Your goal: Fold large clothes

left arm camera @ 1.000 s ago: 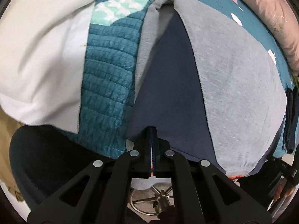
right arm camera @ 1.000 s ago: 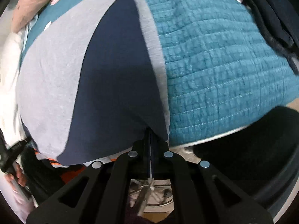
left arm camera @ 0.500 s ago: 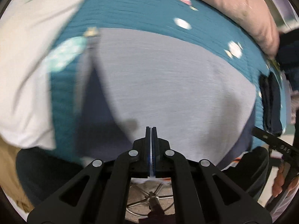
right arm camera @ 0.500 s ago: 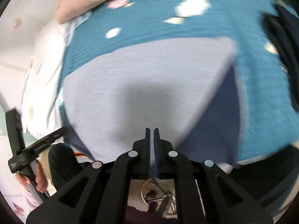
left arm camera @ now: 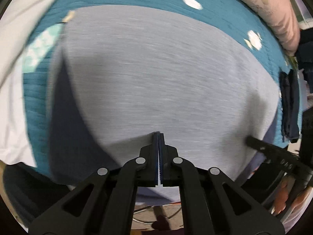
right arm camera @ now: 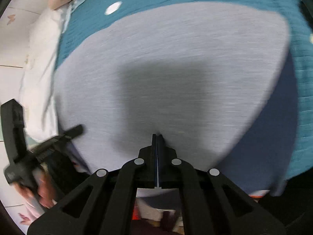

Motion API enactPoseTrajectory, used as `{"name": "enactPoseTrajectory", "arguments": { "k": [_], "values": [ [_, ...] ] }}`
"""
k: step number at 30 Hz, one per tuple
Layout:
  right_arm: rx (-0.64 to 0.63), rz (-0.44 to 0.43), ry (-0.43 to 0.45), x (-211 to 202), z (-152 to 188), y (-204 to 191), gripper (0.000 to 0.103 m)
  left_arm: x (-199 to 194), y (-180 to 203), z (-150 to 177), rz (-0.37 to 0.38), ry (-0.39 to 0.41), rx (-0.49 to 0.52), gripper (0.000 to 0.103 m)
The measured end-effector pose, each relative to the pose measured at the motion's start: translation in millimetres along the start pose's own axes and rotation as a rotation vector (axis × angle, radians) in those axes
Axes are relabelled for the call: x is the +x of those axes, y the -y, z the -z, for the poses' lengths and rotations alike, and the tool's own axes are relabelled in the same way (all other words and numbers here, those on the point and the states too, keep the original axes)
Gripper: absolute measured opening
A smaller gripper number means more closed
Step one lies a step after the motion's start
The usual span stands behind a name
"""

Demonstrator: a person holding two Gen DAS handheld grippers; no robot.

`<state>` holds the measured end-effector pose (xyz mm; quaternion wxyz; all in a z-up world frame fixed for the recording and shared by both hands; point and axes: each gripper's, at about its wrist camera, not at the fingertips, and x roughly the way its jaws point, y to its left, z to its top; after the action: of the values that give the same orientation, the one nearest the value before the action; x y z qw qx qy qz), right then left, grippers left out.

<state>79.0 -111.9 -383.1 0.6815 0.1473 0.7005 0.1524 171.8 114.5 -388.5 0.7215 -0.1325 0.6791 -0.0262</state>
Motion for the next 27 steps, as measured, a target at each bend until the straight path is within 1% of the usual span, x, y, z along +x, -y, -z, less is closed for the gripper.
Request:
{"name": "enactPoseTrajectory", "arguments": {
  "k": [1,2,3,4,5,6,7,8,10,11,12,13,14,16,18,19,20,21,23,24,27],
  "values": [
    [0.001,0.033,0.006,-4.6,1.7,11.1,0.000,-3.7,-9.3,-0.1,-0.014,0.009,-0.017,0.003],
    [0.011,0.034,0.006,-6.7,4.9,19.9,0.000,-7.1,-19.3,-0.2,-0.031,0.020,-0.037,0.003],
    [0.035,0.021,0.003,-9.6,6.4,31.8,0.000,-10.5,-26.0,-1.4,-0.009,0.019,-0.054,0.003],
    [0.050,0.050,0.011,-14.3,7.8,41.9,0.000,-12.0,-34.2,-2.5,0.030,0.014,-0.074,0.003],
    [0.056,0.053,0.017,-19.3,8.9,48.6,0.000,-13.5,-40.6,-3.2,0.038,0.014,-0.087,0.003],
    [0.060,0.131,0.033,-25.4,8.5,56.4,0.000,-16.4,-45.3,-4.7,0.043,0.021,-0.096,0.003],
    [0.065,0.180,0.065,-33.1,9.3,67.1,0.000,-18.4,-47.2,-5.8,0.046,0.024,-0.100,0.003],
    [0.085,0.136,0.058,-33.0,10.2,74.0,0.000,-20.2,-48.3,-6.6,0.040,0.029,-0.104,0.003],
    [0.139,0.079,0.050,-38.6,11.2,90.5,0.000,-24.5,-49.2,-6.2,0.030,0.036,-0.108,0.003],
    [0.143,0.078,0.053,-40.2,11.3,92.6,0.000,-28.4,-51.5,-5.3,0.007,0.043,-0.108,0.003],
    [0.146,0.090,0.061,-42.0,11.5,92.8,0.000,-32.9,-51.7,-5.0,-0.076,0.069,-0.105,0.003],
    [0.144,0.117,0.073,-44.4,12.0,90.9,0.000,-36.4,-54.5,-5.1,-0.142,0.090,-0.102,0.003],
    [0.140,0.135,0.079,-45.6,12.7,89.2,0.000,-36.8,-61.7,-6.0,-0.149,0.092,-0.111,0.003],
    [0.133,0.164,0.078,-40.6,13.3,91.0,0.000,-24.5,-73.5,-9.7,-0.114,0.052,-0.152,0.003],
    [0.150,0.179,0.074,-26.2,8.5,90.0,0.000,-8.6,-81.0,-14.4,-0.086,0.036,-0.151,0.003],
    [0.128,0.206,0.071,-21.9,6.2,85.6,0.000,-5.5,-84.2,-16.0,-0.073,0.036,-0.175,0.003],
    [0.115,0.221,0.065,-19.3,2.1,77.7,0.000,-7.0,-85.4,-16.3,-0.070,0.036,-0.196,0.003],
    [0.122,0.224,0.060,-20.2,1.3,76.9,0.000,-9.7,-83.0,-16.8,-0.083,0.032,-0.209,0.003],
    [0.160,0.213,0.045,-24.5,-2.2,74.8,0.000,-15.5,-72.7,-16.5,-0.137,0.036,-0.170,0.003],
    [0.178,0.201,0.044,-30.3,-3.6,73.7,0.003,-22.0,-64.6,-16.0,-0.162,0.053,-0.144,0.003],
    [0.190,0.105,0.104,-53.0,-14.2,55.3,0.003,-50.1,-48.0,-18.0,-0.141,0.149,-0.124,0.003]
  ]
}}
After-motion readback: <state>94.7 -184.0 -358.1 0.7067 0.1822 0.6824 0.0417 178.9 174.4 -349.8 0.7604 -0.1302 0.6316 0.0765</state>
